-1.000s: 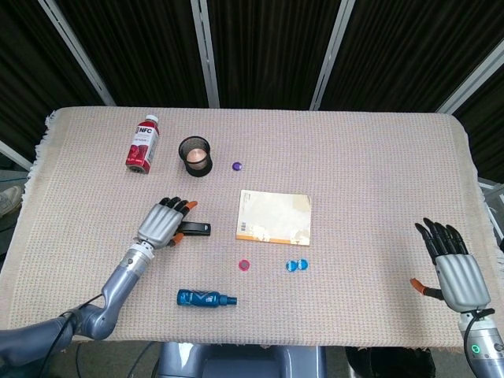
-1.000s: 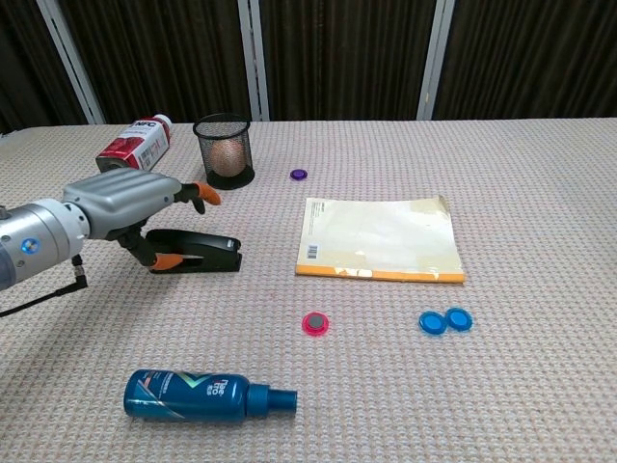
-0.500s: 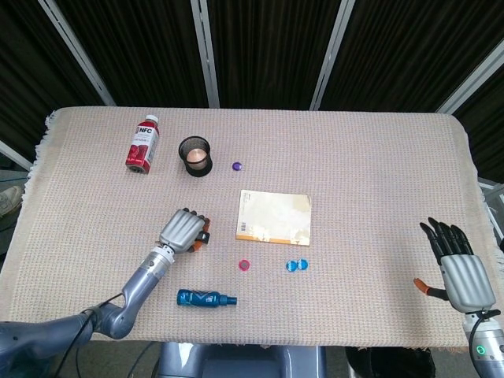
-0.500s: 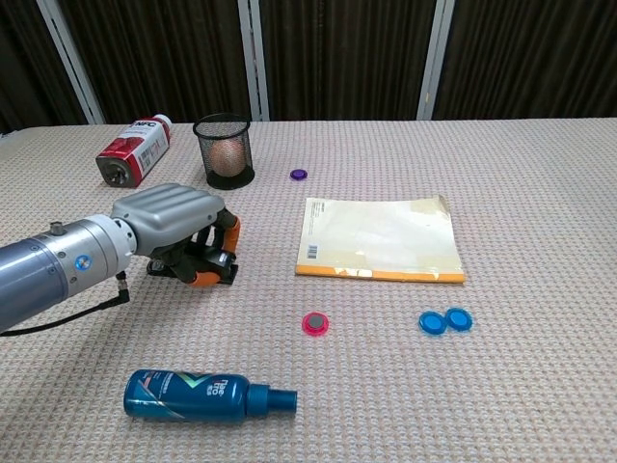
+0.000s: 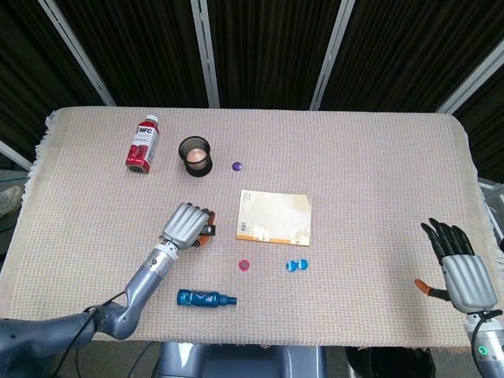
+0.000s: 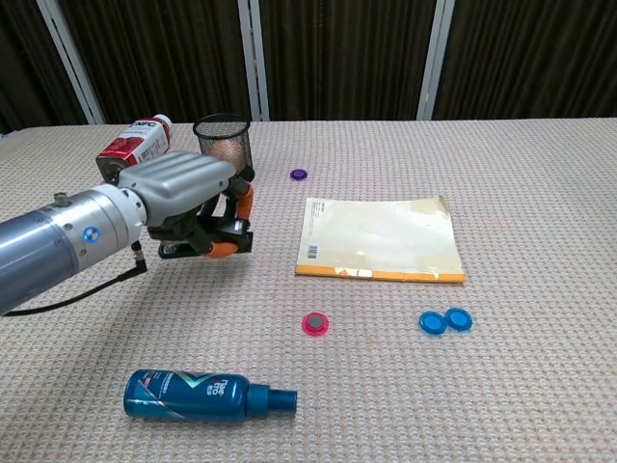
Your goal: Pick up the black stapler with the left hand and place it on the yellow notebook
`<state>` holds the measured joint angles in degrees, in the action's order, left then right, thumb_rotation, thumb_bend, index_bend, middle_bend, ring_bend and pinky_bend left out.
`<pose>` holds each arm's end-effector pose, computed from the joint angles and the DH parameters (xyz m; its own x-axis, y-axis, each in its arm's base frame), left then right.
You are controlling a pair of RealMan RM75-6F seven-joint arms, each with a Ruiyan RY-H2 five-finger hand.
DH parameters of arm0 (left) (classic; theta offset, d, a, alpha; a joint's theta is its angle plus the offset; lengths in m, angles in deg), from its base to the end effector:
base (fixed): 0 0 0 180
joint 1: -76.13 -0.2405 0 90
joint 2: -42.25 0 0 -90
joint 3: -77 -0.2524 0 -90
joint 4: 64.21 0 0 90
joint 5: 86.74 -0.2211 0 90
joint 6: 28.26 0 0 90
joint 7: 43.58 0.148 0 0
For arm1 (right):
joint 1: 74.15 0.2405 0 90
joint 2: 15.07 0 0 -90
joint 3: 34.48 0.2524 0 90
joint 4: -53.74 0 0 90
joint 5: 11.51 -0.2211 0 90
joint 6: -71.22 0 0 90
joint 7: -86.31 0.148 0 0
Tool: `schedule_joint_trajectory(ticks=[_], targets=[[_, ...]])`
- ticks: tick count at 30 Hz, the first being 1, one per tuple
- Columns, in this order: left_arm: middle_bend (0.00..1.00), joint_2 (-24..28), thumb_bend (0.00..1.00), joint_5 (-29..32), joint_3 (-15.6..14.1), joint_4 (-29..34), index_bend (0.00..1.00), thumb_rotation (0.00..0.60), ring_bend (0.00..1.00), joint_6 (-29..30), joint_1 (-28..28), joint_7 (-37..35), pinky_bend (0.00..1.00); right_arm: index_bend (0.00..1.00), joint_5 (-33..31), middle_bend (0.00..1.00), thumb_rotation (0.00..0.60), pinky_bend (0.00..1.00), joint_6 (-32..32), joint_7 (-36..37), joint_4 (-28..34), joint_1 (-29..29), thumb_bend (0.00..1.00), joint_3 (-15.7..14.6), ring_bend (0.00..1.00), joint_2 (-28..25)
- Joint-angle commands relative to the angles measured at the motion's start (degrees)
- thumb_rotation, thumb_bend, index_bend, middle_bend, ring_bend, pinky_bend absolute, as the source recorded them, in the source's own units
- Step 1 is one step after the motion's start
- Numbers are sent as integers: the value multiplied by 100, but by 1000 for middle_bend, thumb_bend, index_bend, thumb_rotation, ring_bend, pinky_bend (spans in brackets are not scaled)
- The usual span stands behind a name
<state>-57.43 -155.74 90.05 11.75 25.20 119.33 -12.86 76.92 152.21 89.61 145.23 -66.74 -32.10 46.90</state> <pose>-0.1147 0.3458 -0.0749 0.5834 0.1499 0.7983 0.7490 -0.4793 -0.4574 -0.3097 -0.1977 0.1479 0.3993 -0.0627 0.9147 -0.9152 -0.0859 0.3937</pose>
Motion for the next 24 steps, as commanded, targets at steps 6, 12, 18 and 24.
schedule_joint_trajectory(ticks=[6, 12, 18, 24], targets=[[636, -557, 470, 275, 558, -479, 664, 600, 569, -304, 784, 87, 540, 0, -25, 0, 600, 0, -101, 210, -29, 39, 83, -16, 0, -67], [629, -1323, 463, 228, 792, -1329, 662, 600, 565, -643, 1486, -263, 537, 0, 5, 0, 600, 0, 10, 566, -72, -3, 84, -2, 0, -184], [628, -1986, 458, 90, 899, -2331, 662, 600, 565, -787, 2094, -487, 537, 0, 52, 0, 600, 0, 53, 846, -149, -40, 86, -38, 0, -266], [619, -2590, 452, -69, 1078, -3464, 652, 600, 559, -916, 2713, -1101, 536, 0, 84, 0, 600, 0, 120, 1002, -192, -87, 84, -65, 0, -312]])
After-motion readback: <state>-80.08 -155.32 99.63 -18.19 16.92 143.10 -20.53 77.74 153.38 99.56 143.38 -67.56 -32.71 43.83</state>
